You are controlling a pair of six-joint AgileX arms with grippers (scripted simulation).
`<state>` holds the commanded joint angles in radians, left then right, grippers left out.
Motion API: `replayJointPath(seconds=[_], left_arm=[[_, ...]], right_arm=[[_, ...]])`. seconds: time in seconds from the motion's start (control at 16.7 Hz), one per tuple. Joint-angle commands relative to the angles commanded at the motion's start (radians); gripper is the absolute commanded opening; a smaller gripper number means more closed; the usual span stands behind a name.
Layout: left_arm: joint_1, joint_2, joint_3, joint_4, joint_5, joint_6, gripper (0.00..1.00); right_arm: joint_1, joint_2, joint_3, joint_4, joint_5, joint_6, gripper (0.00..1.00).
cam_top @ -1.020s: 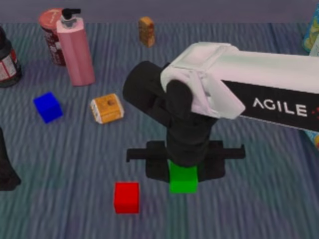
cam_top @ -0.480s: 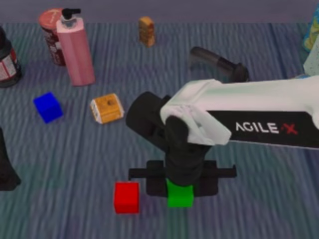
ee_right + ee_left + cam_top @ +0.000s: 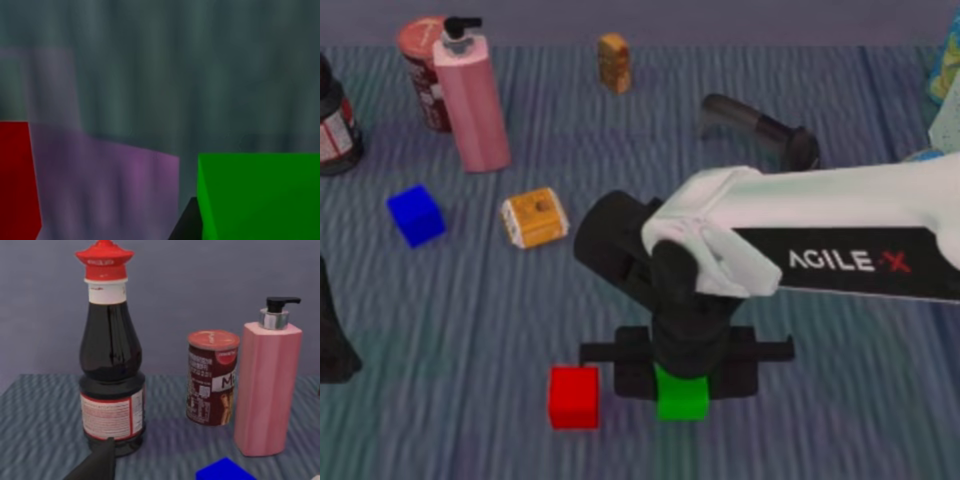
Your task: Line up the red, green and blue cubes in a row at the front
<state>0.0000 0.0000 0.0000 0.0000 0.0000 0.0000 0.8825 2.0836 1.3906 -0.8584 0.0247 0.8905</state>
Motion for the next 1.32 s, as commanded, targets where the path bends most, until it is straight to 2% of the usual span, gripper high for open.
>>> replayJointPath(seconds=[0.6, 1.32], left_arm=[[0.000, 0.000, 0.000, 0.000, 0.000, 0.000, 1.00], [0.000, 0.000, 0.000, 0.000, 0.000, 0.000, 1.00]], right_arm=[[0.000, 0.000, 0.000, 0.000, 0.000, 0.000, 0.98], [0.004, -0.014, 0.032, -0.041, -0.003, 0.002, 1.00]])
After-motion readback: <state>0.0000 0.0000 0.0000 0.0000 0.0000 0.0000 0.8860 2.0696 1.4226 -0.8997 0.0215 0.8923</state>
